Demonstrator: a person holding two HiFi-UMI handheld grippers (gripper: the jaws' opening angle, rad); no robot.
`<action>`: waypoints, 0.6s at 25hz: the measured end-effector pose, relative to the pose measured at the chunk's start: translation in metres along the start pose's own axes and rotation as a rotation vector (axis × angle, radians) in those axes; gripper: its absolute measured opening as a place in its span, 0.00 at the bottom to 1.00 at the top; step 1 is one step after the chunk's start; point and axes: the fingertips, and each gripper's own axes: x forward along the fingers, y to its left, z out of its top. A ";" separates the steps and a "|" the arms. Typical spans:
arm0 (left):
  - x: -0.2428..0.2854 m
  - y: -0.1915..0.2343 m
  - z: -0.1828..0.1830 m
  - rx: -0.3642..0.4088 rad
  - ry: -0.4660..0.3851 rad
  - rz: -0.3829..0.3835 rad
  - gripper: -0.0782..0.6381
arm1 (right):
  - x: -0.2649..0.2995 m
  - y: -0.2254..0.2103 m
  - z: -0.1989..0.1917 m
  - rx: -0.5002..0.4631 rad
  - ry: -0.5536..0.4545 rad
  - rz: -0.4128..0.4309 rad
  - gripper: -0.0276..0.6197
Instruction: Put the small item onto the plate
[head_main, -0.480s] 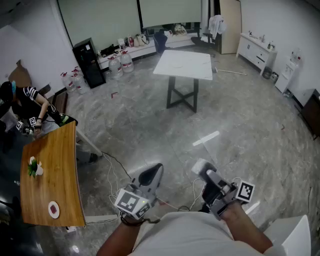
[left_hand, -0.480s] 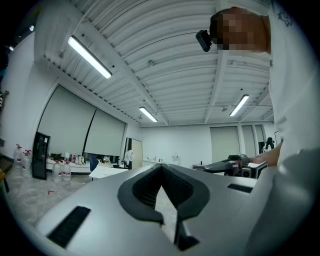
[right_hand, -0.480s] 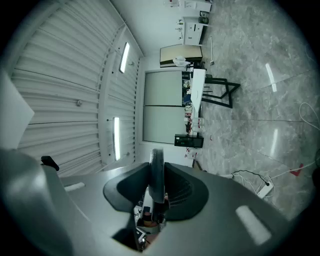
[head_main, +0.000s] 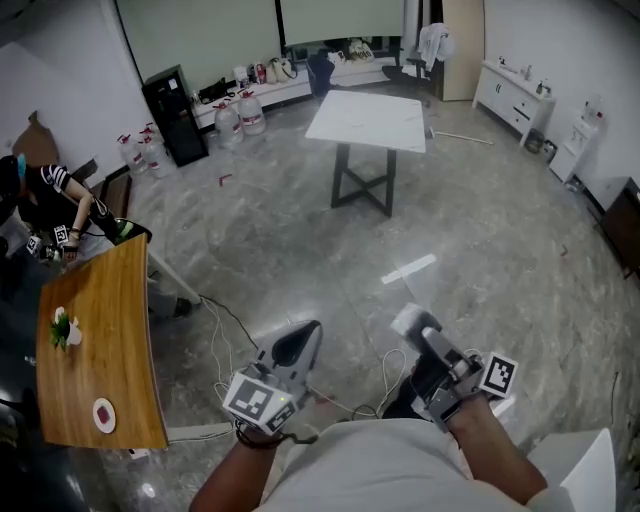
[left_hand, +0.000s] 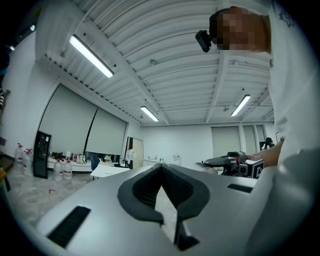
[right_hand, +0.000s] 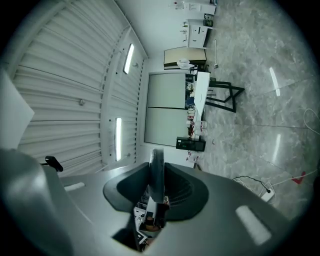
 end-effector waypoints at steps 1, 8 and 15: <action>0.003 0.003 -0.001 -0.001 0.001 0.004 0.12 | 0.002 -0.002 0.003 -0.002 0.004 -0.003 0.19; 0.046 0.021 -0.005 0.005 0.016 0.013 0.12 | 0.031 -0.018 0.040 0.016 0.028 -0.007 0.19; 0.135 0.053 -0.009 0.012 0.024 0.052 0.12 | 0.077 -0.047 0.124 0.040 0.068 -0.001 0.19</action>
